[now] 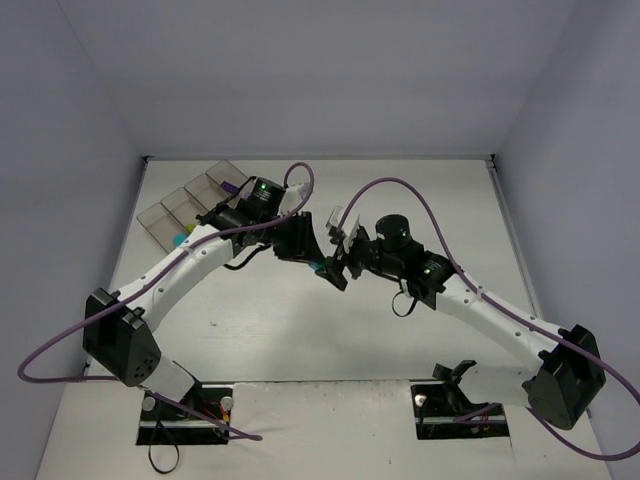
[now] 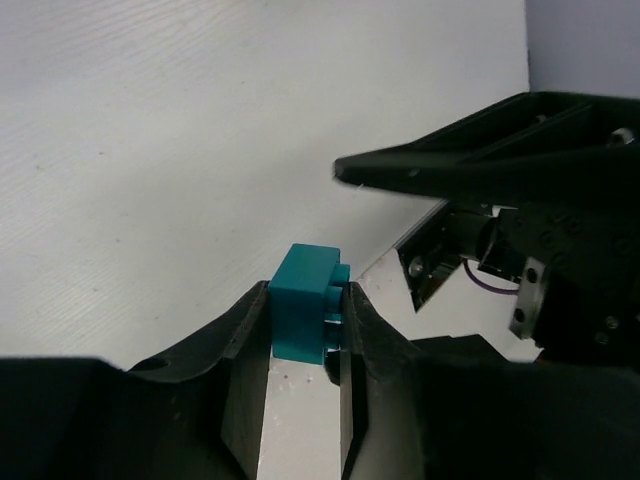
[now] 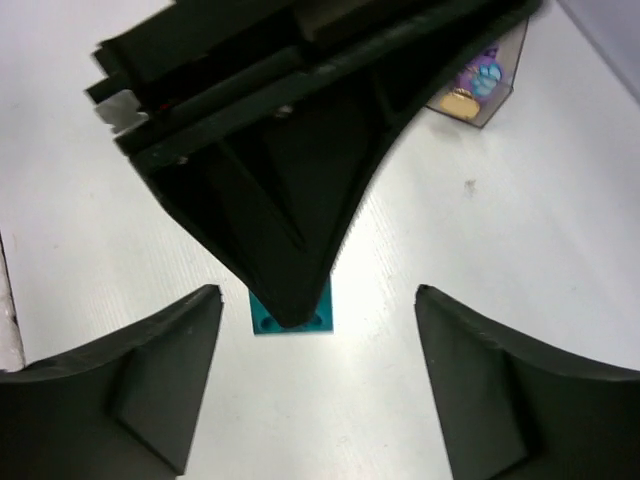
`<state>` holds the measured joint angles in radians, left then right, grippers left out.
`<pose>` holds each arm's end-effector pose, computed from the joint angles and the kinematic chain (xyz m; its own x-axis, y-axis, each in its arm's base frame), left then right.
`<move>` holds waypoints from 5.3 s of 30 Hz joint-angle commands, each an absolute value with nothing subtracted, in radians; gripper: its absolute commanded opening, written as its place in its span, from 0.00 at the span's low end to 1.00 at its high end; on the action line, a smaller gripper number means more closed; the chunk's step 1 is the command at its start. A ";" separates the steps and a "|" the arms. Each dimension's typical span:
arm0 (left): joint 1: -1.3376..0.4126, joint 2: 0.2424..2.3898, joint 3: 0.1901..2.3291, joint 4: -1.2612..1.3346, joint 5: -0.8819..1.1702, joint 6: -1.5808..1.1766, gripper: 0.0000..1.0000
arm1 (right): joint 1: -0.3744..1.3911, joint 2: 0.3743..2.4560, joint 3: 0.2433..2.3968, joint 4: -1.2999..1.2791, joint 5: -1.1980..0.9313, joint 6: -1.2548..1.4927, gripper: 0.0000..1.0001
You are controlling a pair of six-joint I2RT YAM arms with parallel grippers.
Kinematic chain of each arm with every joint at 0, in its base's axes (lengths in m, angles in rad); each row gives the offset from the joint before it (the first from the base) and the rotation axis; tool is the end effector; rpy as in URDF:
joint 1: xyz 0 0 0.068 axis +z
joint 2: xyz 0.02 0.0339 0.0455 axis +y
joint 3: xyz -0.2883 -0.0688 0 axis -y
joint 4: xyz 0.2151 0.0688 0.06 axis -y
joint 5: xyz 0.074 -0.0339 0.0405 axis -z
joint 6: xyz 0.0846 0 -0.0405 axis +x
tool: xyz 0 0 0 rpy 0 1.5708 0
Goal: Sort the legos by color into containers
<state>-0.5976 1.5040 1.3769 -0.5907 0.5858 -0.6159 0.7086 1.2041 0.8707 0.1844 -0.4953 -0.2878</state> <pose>0.2470 -0.2247 0.3384 -0.9136 0.0395 -0.4048 0.3496 0.5848 -0.7320 0.1912 0.2169 0.3469 0.1557 -0.1954 -0.9683 -0.9232 0.3198 -0.2130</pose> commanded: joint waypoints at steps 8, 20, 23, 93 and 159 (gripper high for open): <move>-0.249 1.390 1.332 -0.689 0.274 -0.540 0.00 | 0.686 1.216 0.882 0.238 -0.157 -0.019 0.82; 0.169 1.525 1.391 -0.647 -0.029 -0.519 0.00 | 0.611 1.235 0.805 0.193 0.132 0.302 0.80; 0.199 1.638 1.446 -0.638 -0.046 -0.518 0.07 | 0.588 1.250 0.802 0.173 0.146 0.333 0.80; -0.206 1.195 1.160 -0.676 0.337 -0.443 0.71 | 0.672 1.563 1.043 -0.130 -0.293 -0.247 0.80; -0.741 1.863 1.329 -0.373 0.270 0.121 0.40 | 0.324 1.365 0.788 0.001 -0.426 0.293 0.72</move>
<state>-0.7357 1.9438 1.3460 -0.4110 0.2981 0.1223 0.3275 1.4208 0.7635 -0.0410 -0.3538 0.2680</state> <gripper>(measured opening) 0.617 0.723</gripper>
